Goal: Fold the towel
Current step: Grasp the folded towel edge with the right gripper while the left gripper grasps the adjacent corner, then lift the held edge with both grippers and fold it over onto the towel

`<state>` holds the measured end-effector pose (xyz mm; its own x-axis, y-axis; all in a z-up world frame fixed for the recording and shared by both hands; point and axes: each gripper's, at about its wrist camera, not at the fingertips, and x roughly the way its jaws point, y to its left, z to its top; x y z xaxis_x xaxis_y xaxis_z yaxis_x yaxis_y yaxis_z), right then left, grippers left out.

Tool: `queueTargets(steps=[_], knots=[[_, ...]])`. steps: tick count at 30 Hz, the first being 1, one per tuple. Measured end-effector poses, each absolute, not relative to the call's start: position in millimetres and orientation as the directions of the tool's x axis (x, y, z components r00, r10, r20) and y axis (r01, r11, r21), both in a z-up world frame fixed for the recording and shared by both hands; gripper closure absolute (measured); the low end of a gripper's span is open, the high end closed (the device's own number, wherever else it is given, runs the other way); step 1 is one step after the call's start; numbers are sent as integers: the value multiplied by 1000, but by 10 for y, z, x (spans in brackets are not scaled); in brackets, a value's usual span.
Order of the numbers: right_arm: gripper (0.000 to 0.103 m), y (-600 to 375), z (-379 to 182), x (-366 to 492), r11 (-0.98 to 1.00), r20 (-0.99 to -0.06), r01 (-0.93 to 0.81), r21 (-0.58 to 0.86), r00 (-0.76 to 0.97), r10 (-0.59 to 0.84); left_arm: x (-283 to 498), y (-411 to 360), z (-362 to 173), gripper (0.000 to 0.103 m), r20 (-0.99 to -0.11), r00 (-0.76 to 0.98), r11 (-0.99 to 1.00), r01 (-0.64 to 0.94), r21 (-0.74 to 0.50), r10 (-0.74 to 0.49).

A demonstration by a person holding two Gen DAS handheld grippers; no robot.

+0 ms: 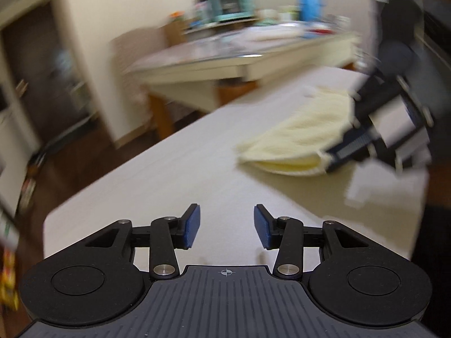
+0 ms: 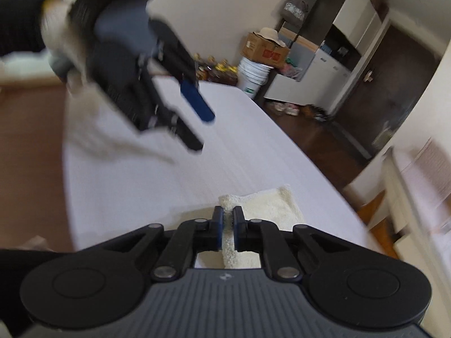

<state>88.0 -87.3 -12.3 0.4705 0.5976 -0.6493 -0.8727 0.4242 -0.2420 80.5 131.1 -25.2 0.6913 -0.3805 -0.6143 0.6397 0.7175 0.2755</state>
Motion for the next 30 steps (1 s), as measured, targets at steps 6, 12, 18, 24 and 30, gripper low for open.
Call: queueTargets(steps=[6,12,18,24,30], knots=[[95,-1421,188,861,405,-646,-913,-46,336,685,516,800,-385,56,-621,651,531,744,406,-437],[95,-1845,294,750,367,-646,-929,39,257,719,325,430,-473,56,-596,654,417,757,504,-467],[95,-2058,293,692,360,-633,-932,43,253,731,165,141,-493,66,-591,635,268,760,592,-497],[95,-2189,139,614,380,-617,-925,26,284,734,155,19,-474,95,-683,558,180,819,545,-471],[89,-2258,-126,448,434,-587,-900,-45,375,718,200,-152,-324,96,-772,452,124,886,447,-447]])
